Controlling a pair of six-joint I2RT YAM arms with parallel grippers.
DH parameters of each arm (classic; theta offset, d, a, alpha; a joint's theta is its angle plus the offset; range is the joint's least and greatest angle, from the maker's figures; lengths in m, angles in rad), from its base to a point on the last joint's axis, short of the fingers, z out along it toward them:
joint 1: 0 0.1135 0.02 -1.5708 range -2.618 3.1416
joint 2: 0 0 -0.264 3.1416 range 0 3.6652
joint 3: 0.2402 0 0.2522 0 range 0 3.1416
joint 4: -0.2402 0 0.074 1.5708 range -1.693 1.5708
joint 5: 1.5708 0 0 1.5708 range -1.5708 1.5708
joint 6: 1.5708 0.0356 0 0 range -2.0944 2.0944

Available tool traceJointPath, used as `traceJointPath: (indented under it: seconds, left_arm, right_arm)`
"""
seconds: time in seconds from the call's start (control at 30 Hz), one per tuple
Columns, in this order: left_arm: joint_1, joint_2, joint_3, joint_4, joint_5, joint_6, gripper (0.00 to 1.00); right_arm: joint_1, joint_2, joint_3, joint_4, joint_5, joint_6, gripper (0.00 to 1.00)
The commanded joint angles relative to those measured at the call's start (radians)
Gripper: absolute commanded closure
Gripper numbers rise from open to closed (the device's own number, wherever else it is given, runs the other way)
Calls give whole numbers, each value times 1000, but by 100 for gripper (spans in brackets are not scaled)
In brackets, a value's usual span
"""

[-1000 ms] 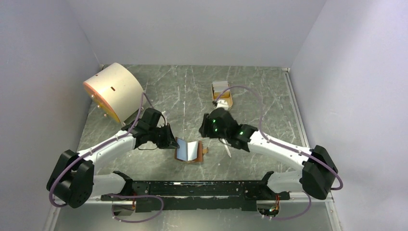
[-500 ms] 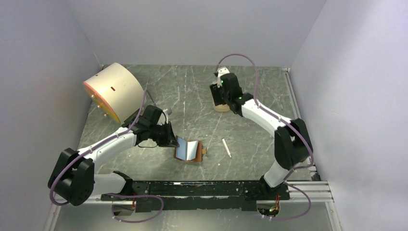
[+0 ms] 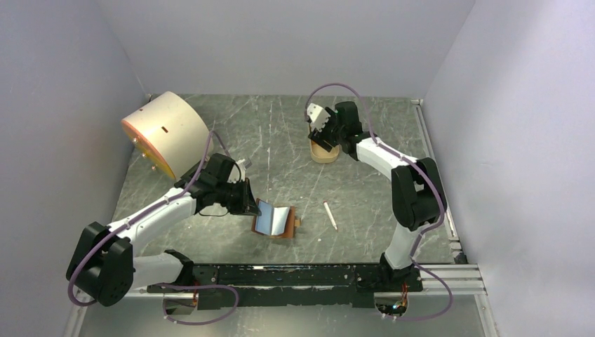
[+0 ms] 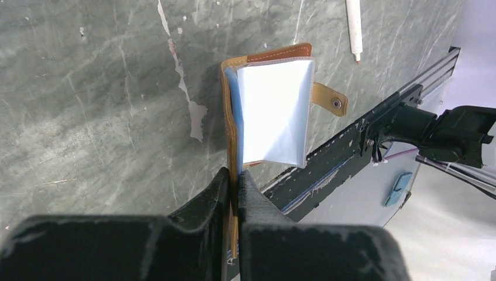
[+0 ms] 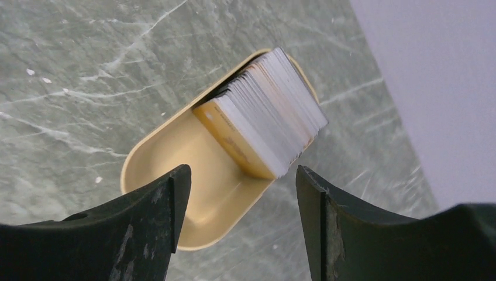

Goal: Put the credit cards into the card holder
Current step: Pick up the credit card from the storage box.

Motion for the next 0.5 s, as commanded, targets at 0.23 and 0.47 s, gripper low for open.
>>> traceJointPath:
  seconds: [0.23, 0.47]
  left_arm:
    - [-3, -16, 0, 12, 31, 43, 91]
    - [-3, -38, -4, 13, 51, 52, 91]
  right_arm:
    - [-48, 136, 44, 106, -160, -389, 30]
    - [-56, 162, 12, 188, -76, -502, 30]
